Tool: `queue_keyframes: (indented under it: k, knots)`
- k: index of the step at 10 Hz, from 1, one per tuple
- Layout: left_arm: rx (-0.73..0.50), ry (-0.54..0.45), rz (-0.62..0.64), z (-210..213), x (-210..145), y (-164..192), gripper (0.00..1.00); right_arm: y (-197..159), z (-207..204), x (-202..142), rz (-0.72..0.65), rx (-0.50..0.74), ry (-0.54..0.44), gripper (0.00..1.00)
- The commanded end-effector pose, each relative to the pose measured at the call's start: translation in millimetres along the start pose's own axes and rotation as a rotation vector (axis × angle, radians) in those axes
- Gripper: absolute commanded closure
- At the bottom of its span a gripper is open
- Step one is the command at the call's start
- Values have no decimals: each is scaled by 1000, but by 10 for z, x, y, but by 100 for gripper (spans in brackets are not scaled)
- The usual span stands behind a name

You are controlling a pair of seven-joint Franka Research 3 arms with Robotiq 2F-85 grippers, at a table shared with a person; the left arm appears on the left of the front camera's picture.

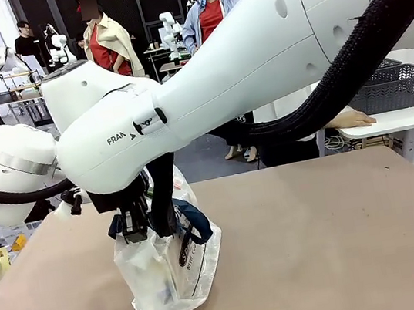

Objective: Transfer purchased items from the store into the shopping bag.
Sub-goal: Move the Reusable shopping bag to the right side of the table.

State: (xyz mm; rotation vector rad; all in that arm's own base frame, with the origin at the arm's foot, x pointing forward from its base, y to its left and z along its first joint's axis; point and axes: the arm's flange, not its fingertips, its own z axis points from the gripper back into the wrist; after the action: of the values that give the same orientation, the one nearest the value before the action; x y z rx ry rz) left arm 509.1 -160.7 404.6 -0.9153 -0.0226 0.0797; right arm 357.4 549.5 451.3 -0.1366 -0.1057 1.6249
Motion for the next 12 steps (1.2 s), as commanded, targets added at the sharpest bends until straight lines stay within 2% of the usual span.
queue_keyframes:
  k: [1,4,8,9,10,12]
  knots:
    - [-10,-2,12,65,30,-39,100,69,-98,-126,-41,-17,0,0]
    - [-3,-13,4,57,27,-36,100,90,13,-249,-90,-15,-22,0]
    - [9,-9,-6,18,15,-62,100,72,517,-699,-256,10,-156,0]
    - [15,-7,-8,8,11,-75,100,33,670,-856,-315,59,-232,0]
    - [19,-4,-14,-12,7,-93,100,-30,785,-1017,-428,51,-273,0]
    - [35,-15,-29,44,-16,-109,100,-204,963,-1528,-674,-35,-276,0]
